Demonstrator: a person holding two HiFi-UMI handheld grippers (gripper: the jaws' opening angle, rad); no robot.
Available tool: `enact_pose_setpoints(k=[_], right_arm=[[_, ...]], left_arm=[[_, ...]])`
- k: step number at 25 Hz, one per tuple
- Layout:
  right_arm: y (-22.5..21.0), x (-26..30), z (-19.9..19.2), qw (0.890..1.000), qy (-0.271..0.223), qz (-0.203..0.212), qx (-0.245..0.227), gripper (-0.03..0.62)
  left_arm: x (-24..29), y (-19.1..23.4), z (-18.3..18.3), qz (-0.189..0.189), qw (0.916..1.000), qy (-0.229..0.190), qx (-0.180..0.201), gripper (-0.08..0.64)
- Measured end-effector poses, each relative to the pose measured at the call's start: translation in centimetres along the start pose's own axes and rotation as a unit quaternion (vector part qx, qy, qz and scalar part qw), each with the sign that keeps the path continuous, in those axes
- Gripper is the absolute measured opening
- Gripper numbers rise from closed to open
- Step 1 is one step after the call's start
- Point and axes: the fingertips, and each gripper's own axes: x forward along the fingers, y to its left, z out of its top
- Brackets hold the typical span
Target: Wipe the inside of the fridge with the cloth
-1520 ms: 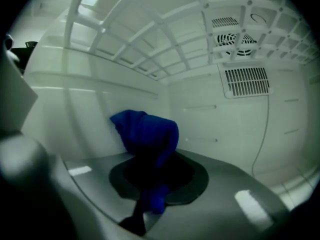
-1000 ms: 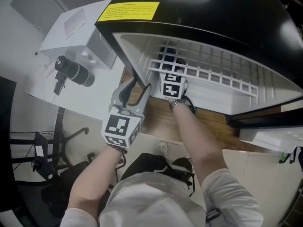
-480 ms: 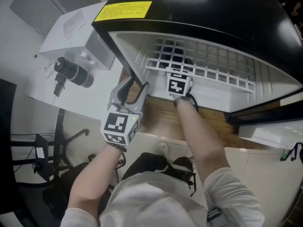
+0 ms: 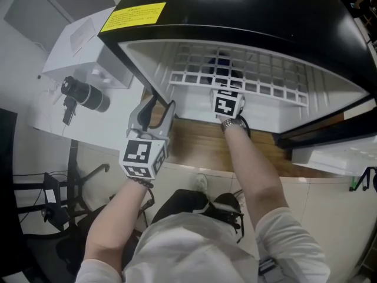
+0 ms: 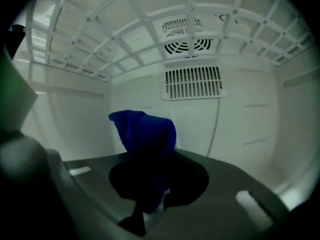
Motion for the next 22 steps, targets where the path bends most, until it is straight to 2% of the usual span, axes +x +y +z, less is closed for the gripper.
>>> enact_pose_setpoints(k=[22], right_arm=[[-11.4, -3.6, -0.6, 0.997, 0.007, -0.079, 0.017, 0.052]], left_arm=[[0.2, 0.2, -0.2, 0.029, 0.9995, 0.014, -0.003, 0.179]])
